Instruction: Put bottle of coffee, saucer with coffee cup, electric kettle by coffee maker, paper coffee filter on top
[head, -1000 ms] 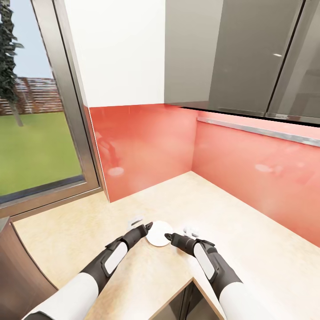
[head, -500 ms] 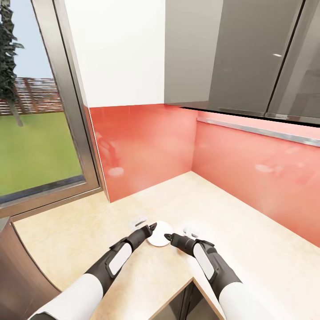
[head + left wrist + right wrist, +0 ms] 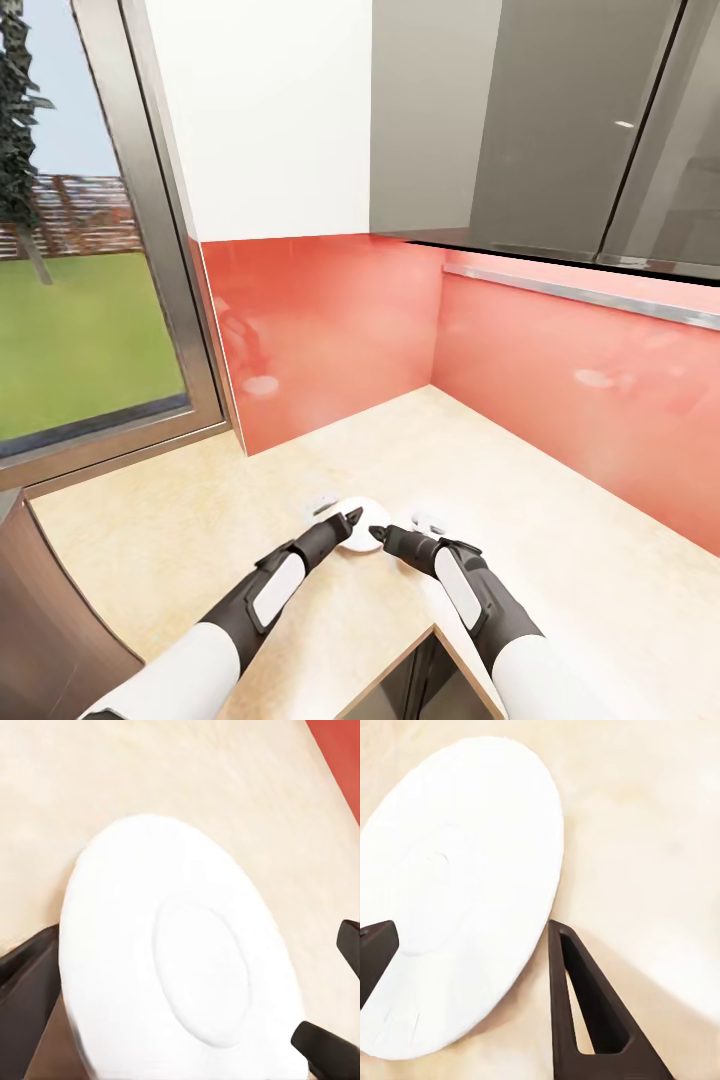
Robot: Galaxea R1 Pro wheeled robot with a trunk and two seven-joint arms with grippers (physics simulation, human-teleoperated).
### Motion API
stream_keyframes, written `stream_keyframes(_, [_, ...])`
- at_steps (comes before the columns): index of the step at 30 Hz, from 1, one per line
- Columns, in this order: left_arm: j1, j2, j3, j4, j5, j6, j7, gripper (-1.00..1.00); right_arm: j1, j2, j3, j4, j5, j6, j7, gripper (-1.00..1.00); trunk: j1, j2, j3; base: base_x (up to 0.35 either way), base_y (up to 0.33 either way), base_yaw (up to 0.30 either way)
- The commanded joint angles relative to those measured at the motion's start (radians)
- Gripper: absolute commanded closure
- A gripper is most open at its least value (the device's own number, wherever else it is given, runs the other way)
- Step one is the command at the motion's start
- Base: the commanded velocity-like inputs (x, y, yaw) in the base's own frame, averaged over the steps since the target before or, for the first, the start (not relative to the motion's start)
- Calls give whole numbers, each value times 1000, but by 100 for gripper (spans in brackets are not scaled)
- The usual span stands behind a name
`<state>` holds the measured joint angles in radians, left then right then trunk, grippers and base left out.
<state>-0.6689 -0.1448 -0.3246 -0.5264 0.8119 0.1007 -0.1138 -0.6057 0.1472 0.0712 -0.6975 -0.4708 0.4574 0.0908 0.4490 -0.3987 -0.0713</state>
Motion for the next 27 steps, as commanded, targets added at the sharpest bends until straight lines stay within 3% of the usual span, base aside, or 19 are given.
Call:
stream_keyframes(1, [0, -1, -4, 40, 13, 10, 0, -100, 0, 0, 1, 13, 3, 7, 0, -100, 1, -1, -3, 0, 0, 0])
stream_keyframes(27, [0, -9, -5, 34, 14, 10, -5, -100, 0, 0, 1, 13, 3, 7, 0, -100, 1, -1, -3, 0, 0, 0])
